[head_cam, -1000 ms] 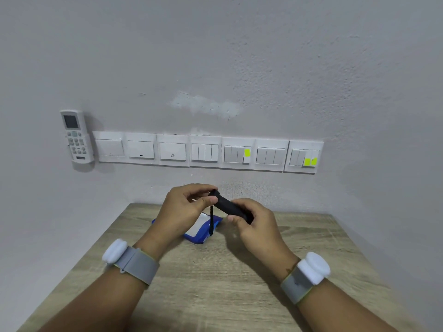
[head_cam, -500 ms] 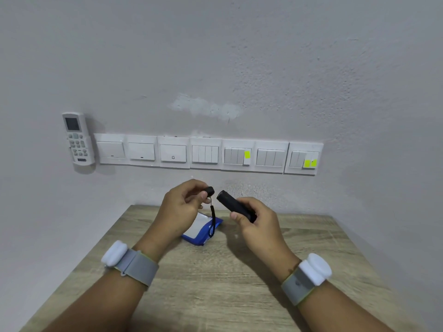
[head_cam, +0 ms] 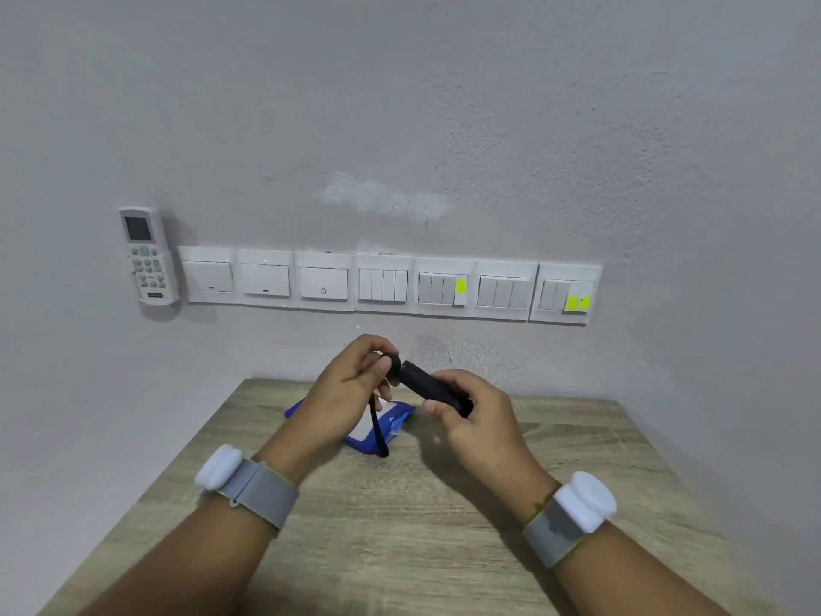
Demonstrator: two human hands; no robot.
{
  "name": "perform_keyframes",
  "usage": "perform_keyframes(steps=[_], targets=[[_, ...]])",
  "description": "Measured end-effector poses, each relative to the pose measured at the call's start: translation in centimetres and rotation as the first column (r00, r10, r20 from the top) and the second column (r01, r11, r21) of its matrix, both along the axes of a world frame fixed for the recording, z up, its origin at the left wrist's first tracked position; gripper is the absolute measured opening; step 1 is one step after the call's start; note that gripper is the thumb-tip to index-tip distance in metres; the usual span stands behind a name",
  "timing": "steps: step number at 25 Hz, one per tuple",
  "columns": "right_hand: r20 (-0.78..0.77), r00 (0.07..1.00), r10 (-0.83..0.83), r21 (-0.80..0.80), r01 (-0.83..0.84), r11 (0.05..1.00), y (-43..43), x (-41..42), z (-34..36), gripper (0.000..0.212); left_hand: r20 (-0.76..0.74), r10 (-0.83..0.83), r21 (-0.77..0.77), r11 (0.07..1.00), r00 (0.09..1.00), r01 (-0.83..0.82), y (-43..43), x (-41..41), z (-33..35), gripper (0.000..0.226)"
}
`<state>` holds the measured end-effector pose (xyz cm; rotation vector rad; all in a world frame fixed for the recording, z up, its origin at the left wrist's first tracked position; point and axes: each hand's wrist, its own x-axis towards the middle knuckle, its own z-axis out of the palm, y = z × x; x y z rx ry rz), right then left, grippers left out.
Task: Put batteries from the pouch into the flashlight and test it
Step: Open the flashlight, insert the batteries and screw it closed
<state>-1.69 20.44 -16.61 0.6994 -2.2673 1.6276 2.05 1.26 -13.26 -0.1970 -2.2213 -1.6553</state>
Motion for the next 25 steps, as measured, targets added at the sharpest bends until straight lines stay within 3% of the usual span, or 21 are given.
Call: perform_keyframes(steps=[9,16,23,25], targets=[[0.0,1.0,0.0,0.041,0.0,0.999,0.0,0.2,0.1,0.028,-0.008,0.125,0.022,0.992,0.992,-0.125,0.0,-0.1,0.4,0.023],[-0.012,1.0,0.007,0.035,-0.006,0.999,0.1,0.3,0.2,0.024,0.038,0.088,0.005,0.996,0.995,-0.089,0.4,0.2,0.5,0.026],[0.169,0.977,0.129,-0.022,-0.127,0.992,0.1,0.3,0.3,0.019,0.007,-0.077,0.021,0.997,0.997,0.077,-0.6,0.5,0.7,0.046],[0.188,0.966,0.174,-0.031,-0.172,0.985,0.0,0.2,0.1,0.019,-0.013,-0.172,0.067,0.983,0.985,0.173,-0.8,0.5,0.6,0.039]])
